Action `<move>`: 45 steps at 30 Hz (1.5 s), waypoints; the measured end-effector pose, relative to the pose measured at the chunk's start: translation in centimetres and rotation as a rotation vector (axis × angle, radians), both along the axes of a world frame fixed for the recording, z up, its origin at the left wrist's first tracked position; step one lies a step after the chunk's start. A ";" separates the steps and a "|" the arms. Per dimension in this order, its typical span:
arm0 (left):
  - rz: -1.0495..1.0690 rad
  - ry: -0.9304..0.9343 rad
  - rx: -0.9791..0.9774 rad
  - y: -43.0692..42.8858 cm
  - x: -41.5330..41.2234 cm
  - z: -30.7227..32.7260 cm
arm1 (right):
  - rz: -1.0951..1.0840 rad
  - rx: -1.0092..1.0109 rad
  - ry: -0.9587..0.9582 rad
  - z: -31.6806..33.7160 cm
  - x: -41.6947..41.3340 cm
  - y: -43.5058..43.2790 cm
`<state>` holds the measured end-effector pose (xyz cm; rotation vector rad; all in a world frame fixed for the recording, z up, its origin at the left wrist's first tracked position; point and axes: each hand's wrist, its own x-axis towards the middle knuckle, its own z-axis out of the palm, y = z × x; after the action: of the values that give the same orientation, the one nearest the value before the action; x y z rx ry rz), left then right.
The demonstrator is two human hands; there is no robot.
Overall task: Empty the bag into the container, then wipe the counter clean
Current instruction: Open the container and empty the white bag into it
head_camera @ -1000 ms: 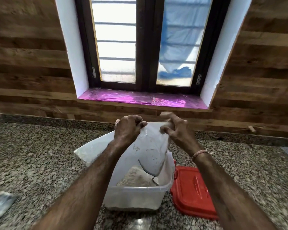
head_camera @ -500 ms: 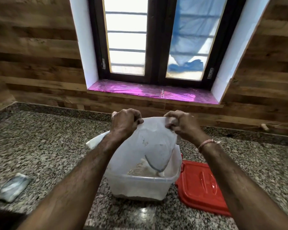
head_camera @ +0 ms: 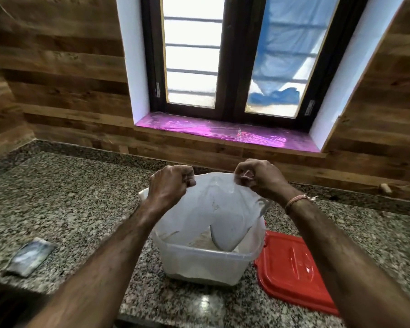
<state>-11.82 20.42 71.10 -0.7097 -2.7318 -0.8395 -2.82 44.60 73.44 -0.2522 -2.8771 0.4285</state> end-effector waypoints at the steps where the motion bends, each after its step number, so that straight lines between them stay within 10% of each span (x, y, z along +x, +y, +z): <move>1: -0.009 0.013 0.017 0.1 0.0 0.0 | 0.013 -0.026 -0.035 0.3 0.1 -0.1; 9: -0.036 0.170 -0.039 -0.5 -0.3 1.4 | -0.140 -0.052 0.051 -0.5 -0.7 -2.5; 25: -0.079 -0.158 0.631 -3.0 -2.1 -1.1 | -0.237 -0.037 0.258 0.6 -2.9 -8.5; 35: -0.164 0.172 0.452 -3.3 -2.0 0.5 | -0.280 -0.103 0.236 0.5 -2.5 -8.5; 45: -0.409 -0.341 0.254 -3.7 -2.7 -0.3 | -0.270 -0.111 0.216 0.2 -2.0 -7.9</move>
<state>-14.55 16.76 70.76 -1.1848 -2.7183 -1.4896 -4.80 36.68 73.61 -0.5675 -2.5648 0.5282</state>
